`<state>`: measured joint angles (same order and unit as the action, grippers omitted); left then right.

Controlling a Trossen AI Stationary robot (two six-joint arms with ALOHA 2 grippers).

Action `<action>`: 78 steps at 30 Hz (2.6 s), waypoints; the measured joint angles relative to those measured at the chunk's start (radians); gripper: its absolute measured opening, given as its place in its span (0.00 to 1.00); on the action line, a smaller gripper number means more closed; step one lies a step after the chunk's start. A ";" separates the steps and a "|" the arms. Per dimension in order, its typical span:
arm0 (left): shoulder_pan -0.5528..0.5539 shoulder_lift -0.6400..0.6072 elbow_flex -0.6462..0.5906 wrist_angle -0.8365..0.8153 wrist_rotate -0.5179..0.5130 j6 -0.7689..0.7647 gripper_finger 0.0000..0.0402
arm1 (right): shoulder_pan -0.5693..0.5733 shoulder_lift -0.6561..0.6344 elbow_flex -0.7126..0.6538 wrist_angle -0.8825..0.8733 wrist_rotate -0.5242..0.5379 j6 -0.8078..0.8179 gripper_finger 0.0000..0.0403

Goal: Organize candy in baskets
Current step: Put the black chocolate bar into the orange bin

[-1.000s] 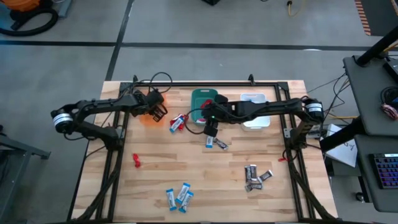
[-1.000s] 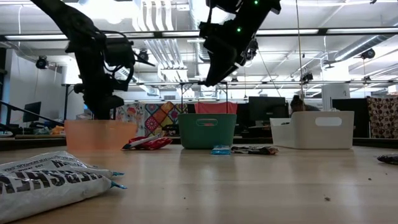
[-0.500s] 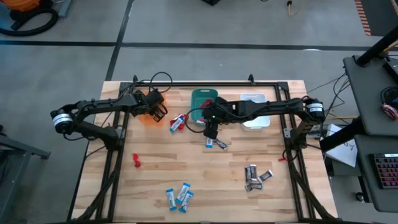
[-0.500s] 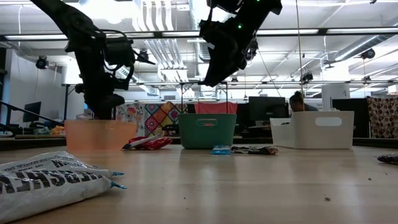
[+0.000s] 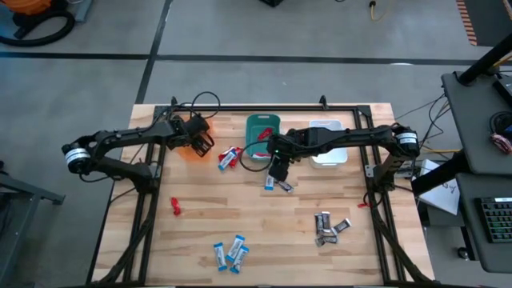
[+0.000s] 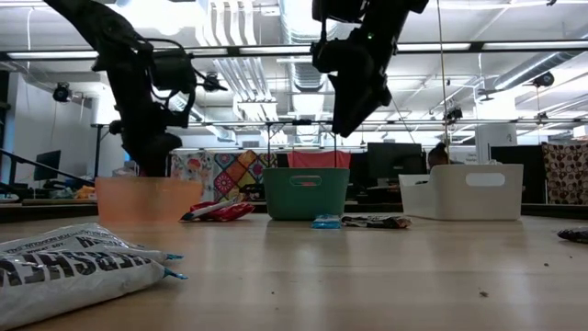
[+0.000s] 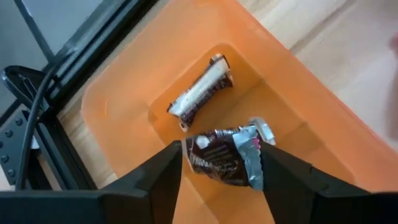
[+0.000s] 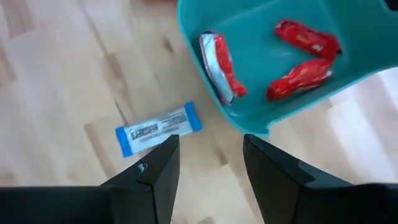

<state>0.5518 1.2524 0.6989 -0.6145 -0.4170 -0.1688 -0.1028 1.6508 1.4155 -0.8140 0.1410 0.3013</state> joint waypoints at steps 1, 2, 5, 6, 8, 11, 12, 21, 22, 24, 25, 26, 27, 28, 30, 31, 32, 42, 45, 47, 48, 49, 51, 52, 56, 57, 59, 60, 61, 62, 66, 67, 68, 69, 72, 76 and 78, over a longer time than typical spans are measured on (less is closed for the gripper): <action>0.000 -0.004 0.009 -0.018 0.009 0.000 0.47 | 0.000 0.000 0.000 -0.002 -0.013 0.004 0.42; 0.000 -0.006 0.024 -0.037 0.011 0.000 0.48 | 0.000 0.000 0.000 -0.002 -0.033 0.009 0.42; -0.001 -0.013 0.073 -0.073 0.014 0.003 0.51 | 0.000 -0.002 0.000 -0.006 -0.103 0.020 0.42; -0.001 -0.014 0.087 -0.086 0.015 0.013 0.51 | 0.000 -0.003 0.000 -0.012 -0.122 0.026 0.42; -0.001 -0.014 0.113 -0.100 0.016 0.039 0.52 | 0.000 -0.005 0.000 -0.037 -0.152 0.045 0.42; -0.001 -0.014 0.156 -0.107 0.016 0.076 0.52 | 0.008 -0.011 0.000 -0.094 -0.178 0.080 0.42; -0.001 -0.014 0.168 -0.108 0.017 0.081 0.52 | 0.013 -0.013 0.000 -0.119 -0.180 0.093 0.42; -0.032 -0.087 0.208 0.032 0.281 0.167 0.52 | 0.096 -0.021 -0.010 -0.257 -0.297 0.221 0.42; -0.040 -0.102 0.202 0.065 0.344 0.179 0.52 | 0.105 -0.021 -0.013 -0.258 -0.311 0.243 0.42; -0.061 -0.129 0.186 0.130 0.450 0.187 0.52 | 0.122 -0.021 -0.021 -0.259 -0.337 0.287 0.42; -0.072 -0.142 0.175 0.166 0.487 0.187 0.52 | 0.131 -0.021 -0.024 -0.266 -0.349 0.306 0.42; -0.085 -0.158 0.161 0.200 0.511 0.187 0.52 | 0.141 -0.021 -0.028 -0.273 -0.356 0.323 0.42; -0.099 -0.174 0.147 0.232 0.527 0.187 0.52 | 0.151 -0.021 -0.029 -0.286 -0.359 0.342 0.42; -0.113 -0.188 0.134 0.262 0.534 0.187 0.51 | 0.162 -0.021 -0.031 -0.299 -0.359 0.364 0.42; -0.143 -0.213 0.109 0.305 0.535 0.186 0.51 | 0.182 -0.021 -0.038 -0.319 -0.359 0.412 0.42; -0.158 -0.225 0.094 0.323 0.535 0.184 0.50 | 0.193 -0.021 -0.042 -0.326 -0.360 0.433 0.42; -0.172 -0.237 0.079 0.343 0.534 0.182 0.50 | 0.205 -0.021 -0.044 -0.333 -0.359 0.454 0.42; -0.252 -0.297 -0.026 0.503 0.534 0.150 0.50 | 0.325 -0.021 -0.129 -0.337 -0.378 0.669 0.42; -0.252 -0.297 -0.028 0.503 0.533 0.146 0.50 | 0.360 -0.021 -0.163 -0.333 -0.385 0.739 0.42; -0.252 -0.294 -0.028 0.507 0.532 0.146 0.50 | 0.381 -0.021 -0.186 -0.332 -0.385 0.783 0.42; -0.252 -0.292 -0.028 0.510 0.532 0.145 0.50 | 0.392 -0.021 -0.196 -0.330 -0.385 0.798 0.42; -0.252 -0.290 -0.028 0.512 0.532 0.145 0.50 | 0.401 -0.021 -0.206 -0.328 -0.385 0.811 0.42; -0.252 -0.288 -0.028 0.514 0.532 0.145 0.50 | 0.416 -0.021 -0.232 -0.325 -0.386 0.837 0.42; -0.252 -0.288 -0.028 0.514 0.532 0.145 0.50 | 0.423 -0.021 -0.246 -0.324 -0.386 0.851 0.42; -0.252 -0.288 -0.032 0.514 0.532 0.137 0.50 | 0.445 -0.021 -0.311 -0.305 -0.419 0.886 0.42; -0.252 -0.288 -0.033 0.514 0.532 0.134 0.50 | 0.450 -0.021 -0.330 -0.289 -0.430 0.891 0.42; -0.252 -0.288 -0.035 0.512 0.532 0.134 0.50 | 0.460 -0.026 -0.368 -0.243 -0.454 0.905 0.42; -0.252 -0.288 -0.035 0.513 0.532 0.133 0.50 | 0.464 -0.031 -0.387 -0.214 -0.461 0.912 0.42; -0.252 -0.288 -0.037 0.513 0.532 0.133 0.50 | 0.468 -0.041 -0.406 -0.184 -0.463 0.923 0.42; -0.252 -0.288 -0.038 0.513 0.532 0.133 0.50 | 0.470 -0.053 -0.426 -0.155 -0.462 0.940 0.42; -0.252 -0.288 -0.040 0.514 0.532 0.130 0.50 | 0.472 -0.110 -0.497 -0.047 -0.452 1.007 0.43; -0.252 -0.288 -0.040 0.514 0.532 0.130 0.50 | 0.472 -0.128 -0.513 -0.031 -0.444 1.021 0.43; -0.252 -0.288 -0.040 0.513 0.532 0.130 0.50 | 0.472 -0.143 -0.527 -0.025 -0.427 1.039 0.43; -0.252 -0.288 -0.040 0.514 0.532 0.130 0.50 | 0.472 -0.159 -0.542 -0.019 -0.413 1.053 0.43; -0.252 -0.288 -0.040 0.514 0.532 0.130 0.50 | 0.472 -0.200 -0.588 -0.007 -0.385 1.097 0.43; -0.252 -0.288 -0.040 0.514 0.532 0.129 0.50 | 0.476 -0.238 -0.642 0.089 -0.376 1.140 0.43; -0.252 -0.288 -0.040 0.514 0.532 0.129 0.50 | 0.477 -0.245 -0.655 0.140 -0.375 1.164 0.43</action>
<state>0.3000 0.9642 0.6594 -0.1005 0.1150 -0.0399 0.3744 1.4063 0.7600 -0.6743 -0.2344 1.4653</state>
